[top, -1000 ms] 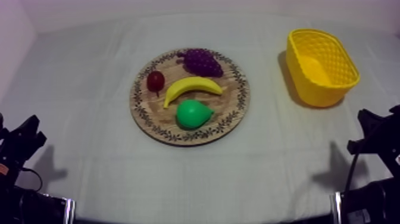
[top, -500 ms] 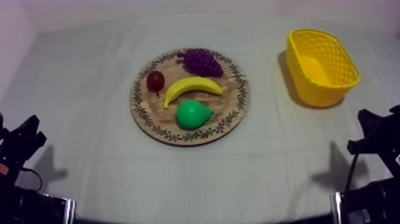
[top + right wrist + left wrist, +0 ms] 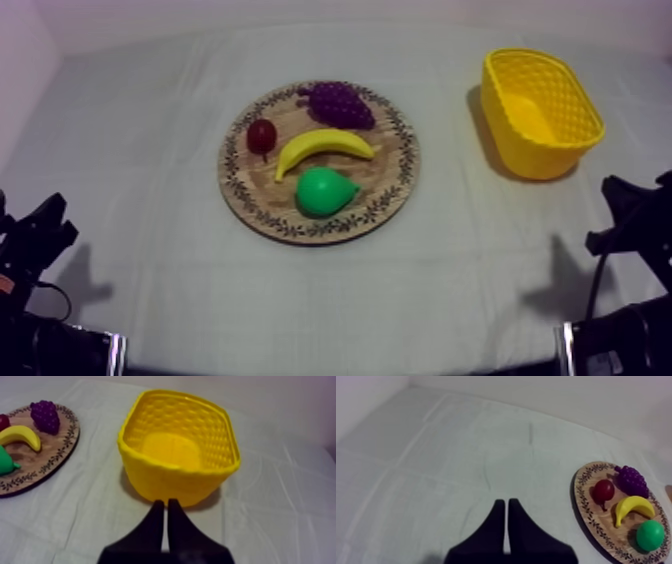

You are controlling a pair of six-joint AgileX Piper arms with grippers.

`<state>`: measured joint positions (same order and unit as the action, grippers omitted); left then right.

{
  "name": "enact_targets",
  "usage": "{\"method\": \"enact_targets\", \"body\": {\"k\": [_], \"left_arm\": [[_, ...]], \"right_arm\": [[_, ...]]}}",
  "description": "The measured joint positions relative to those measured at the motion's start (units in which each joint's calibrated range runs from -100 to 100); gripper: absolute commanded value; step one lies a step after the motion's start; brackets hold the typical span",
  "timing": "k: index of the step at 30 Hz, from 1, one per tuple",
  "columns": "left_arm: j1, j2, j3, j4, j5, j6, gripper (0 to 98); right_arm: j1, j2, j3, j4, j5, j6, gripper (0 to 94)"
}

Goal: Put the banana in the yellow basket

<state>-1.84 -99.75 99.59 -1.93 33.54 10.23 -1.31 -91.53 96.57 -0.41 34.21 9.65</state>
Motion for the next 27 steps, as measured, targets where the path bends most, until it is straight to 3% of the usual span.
{"method": "enact_targets", "body": {"k": [11,27], "left_arm": [[0.0,0.0,0.0,0.0,0.01,0.0,0.0],[0.0,0.0,0.0,0.0,0.01,0.0,0.0]], "right_arm": [[-2.72,14.29,-18.17,0.41,3.02,-0.47,0.4],[-14.65,35.24,-50.0,10.56,16.49,-8.66,0.4]]}}
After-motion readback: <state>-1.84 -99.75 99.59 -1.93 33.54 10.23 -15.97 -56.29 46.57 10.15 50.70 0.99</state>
